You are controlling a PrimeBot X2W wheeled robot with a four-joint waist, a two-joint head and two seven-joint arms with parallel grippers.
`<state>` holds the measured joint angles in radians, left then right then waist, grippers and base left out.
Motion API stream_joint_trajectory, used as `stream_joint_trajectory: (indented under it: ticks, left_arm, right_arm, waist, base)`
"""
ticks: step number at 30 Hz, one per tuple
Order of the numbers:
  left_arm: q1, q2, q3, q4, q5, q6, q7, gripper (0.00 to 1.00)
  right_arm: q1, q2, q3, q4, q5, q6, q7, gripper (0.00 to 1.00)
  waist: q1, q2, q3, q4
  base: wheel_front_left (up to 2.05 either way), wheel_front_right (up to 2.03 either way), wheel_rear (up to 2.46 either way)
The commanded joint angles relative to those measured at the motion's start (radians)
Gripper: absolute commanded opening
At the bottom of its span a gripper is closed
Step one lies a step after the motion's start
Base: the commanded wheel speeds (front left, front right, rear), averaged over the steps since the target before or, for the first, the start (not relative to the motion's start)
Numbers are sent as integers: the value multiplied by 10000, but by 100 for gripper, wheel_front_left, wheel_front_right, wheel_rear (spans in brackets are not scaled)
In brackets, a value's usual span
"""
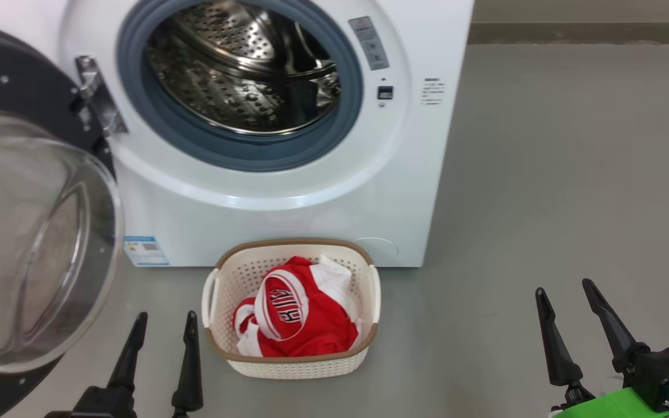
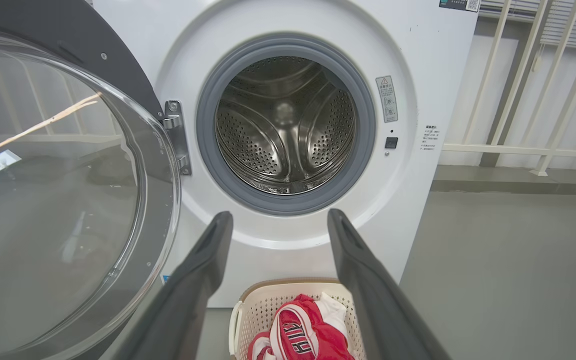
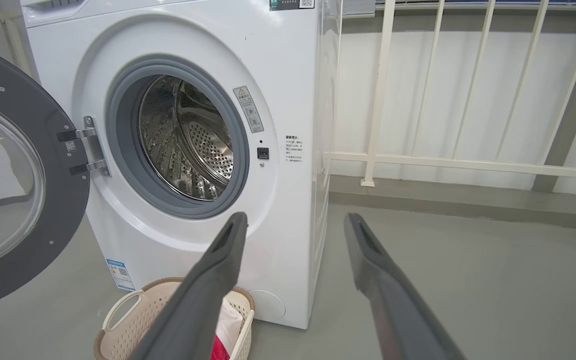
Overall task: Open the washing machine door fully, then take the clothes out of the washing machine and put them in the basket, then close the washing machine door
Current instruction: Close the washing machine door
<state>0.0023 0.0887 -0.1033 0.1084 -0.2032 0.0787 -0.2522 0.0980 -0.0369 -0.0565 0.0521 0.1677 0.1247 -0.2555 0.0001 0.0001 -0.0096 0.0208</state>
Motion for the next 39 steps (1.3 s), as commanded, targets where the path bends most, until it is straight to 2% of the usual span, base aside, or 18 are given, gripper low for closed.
stream_joint_trajectory:
  ticks: [1,39]
  left_arm:
    - [-340,206,289,-329,53,73,-36,100]
    - [-322,227,69,-1288,129,818,213,100]
  right_arm:
    - [-392,-133,233,-260,64,60,-63,100]
    - [-787,-133,677,-392,-101,60,-63,100]
  waist:
    - [-1,-1,31,286]
    - [-1,-1,367,4665]
  base:
    - [0,0,0]
    - [0,0,0]
